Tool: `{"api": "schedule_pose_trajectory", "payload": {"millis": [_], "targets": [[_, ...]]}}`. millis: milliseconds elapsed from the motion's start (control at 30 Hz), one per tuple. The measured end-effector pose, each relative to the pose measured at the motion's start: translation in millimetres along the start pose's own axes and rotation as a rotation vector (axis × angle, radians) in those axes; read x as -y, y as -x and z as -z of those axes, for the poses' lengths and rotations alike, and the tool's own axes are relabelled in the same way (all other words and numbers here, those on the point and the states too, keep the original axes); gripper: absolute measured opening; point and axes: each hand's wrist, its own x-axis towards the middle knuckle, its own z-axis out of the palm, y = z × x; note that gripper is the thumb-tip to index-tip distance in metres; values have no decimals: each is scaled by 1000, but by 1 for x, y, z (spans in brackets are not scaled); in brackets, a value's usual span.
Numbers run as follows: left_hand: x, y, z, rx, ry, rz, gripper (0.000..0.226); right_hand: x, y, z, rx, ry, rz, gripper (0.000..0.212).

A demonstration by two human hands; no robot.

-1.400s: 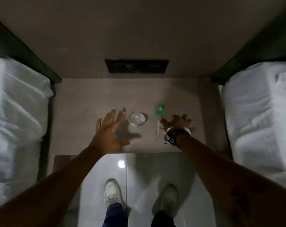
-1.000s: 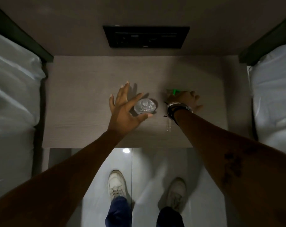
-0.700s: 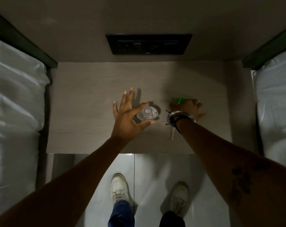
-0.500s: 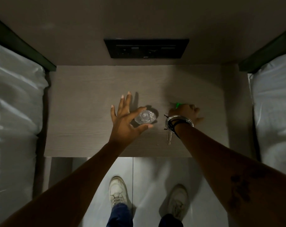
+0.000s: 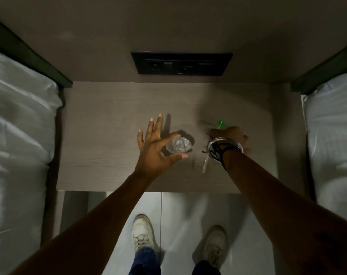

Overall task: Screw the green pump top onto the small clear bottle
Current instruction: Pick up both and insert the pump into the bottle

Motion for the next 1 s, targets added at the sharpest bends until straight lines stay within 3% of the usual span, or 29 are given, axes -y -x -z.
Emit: {"api": "schedule_pose_trajectory", "payload": {"millis": [200, 333, 400, 533, 633, 767, 867, 1000], "targets": [[-3, -1, 3, 16, -24, 3, 61, 5, 38, 68, 106, -479, 271, 28], [-2, 0, 2, 21, -20, 16, 60, 12, 82, 70, -91, -828, 251, 11], [-3, 1, 2, 19, -7, 16, 61, 16, 97, 61, -133, -875, 316, 23], [-4, 3, 3, 7, 27, 25, 64, 19, 103, 42, -208, -814, 473, 27], [-4, 3, 1, -13, 41, 21, 64, 13, 103, 26, -263, -640, 630, 34], [-3, 4, -1, -34, 46, 9, 65, 3, 98, 7, -195, -607, 747, 32], [-2, 5, -4, -71, 79, 7, 52, -12, 100, -8, -97, -512, 900, 32], [0, 7, -6, -101, 85, -21, 52, -31, 96, -23, -83, -439, 909, 36]]}}
